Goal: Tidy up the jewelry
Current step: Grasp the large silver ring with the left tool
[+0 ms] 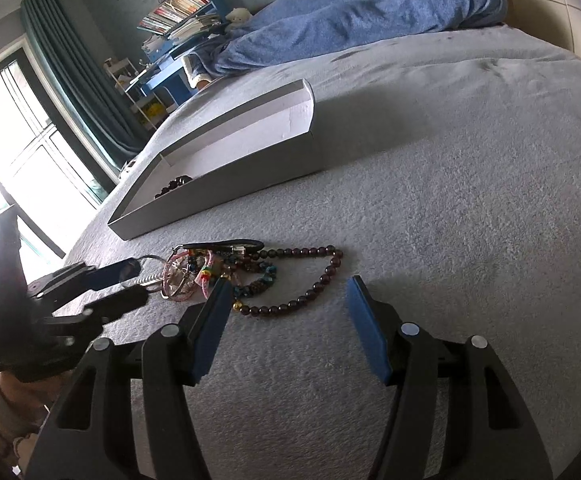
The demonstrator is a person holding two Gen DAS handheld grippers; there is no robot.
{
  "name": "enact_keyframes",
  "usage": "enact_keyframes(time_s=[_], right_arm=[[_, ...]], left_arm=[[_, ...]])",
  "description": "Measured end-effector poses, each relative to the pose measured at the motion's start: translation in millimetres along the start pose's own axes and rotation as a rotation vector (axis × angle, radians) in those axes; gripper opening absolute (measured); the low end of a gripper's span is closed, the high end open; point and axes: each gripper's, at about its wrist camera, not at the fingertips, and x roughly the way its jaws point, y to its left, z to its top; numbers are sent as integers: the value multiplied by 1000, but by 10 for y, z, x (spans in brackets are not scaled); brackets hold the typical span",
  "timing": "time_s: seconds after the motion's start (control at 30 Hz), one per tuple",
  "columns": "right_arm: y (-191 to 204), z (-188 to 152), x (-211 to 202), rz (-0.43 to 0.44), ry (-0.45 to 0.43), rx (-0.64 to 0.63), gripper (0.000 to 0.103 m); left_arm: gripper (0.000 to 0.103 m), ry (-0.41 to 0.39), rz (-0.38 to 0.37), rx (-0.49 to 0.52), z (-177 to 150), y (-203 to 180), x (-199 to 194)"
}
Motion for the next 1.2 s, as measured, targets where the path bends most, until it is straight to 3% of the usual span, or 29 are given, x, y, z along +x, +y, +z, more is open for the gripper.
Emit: enact_keyframes(time_s=[0.03,0.1,0.13,0.33,0.4,0.43,0.47,0.53,0.63,0.83,0.87,0.93,1.2], right_arm=[[0,1,0,0,0,0,60],[-2,2,0,0,0,0,60],[-2,2,1,0,1,0,60],[-1,4,0,0,1,0,60],[-2,-1,2,-3,3,-2,60],[-1,-9,6,-4,3,-3,60],[-2,-10,4,-5,3,-4,60],[-4,-21,12,-6,4,-4,60],[-5,-23,10,-5,4,-4,61],[-1,-18,11,-5,4,-3,61],[-1,-21,15,-5,5,-3,61],[-2,-29,18,-6,6,-3,61],[-4,-48,44,-29,16,1,56]], left_arm=[[43,-7,0,-3,-24,11,-44],[23,-7,0,-3,-74,32,-97],[19,-1,7,-4,-90,47,-104],[18,32,28,-46,-312,226,-199],[25,41,37,-64,-351,278,-205],[35,31,35,-69,-351,291,-223],[52,16,34,-68,-334,292,-237],[73,2,45,-53,-282,273,-235],[75,25,50,-22,-202,220,-150],[73,101,78,-13,-69,217,148],[61,113,75,-17,-67,221,184],[48,115,59,-23,-71,235,190],[48,27,54,-72,-192,305,-118]])
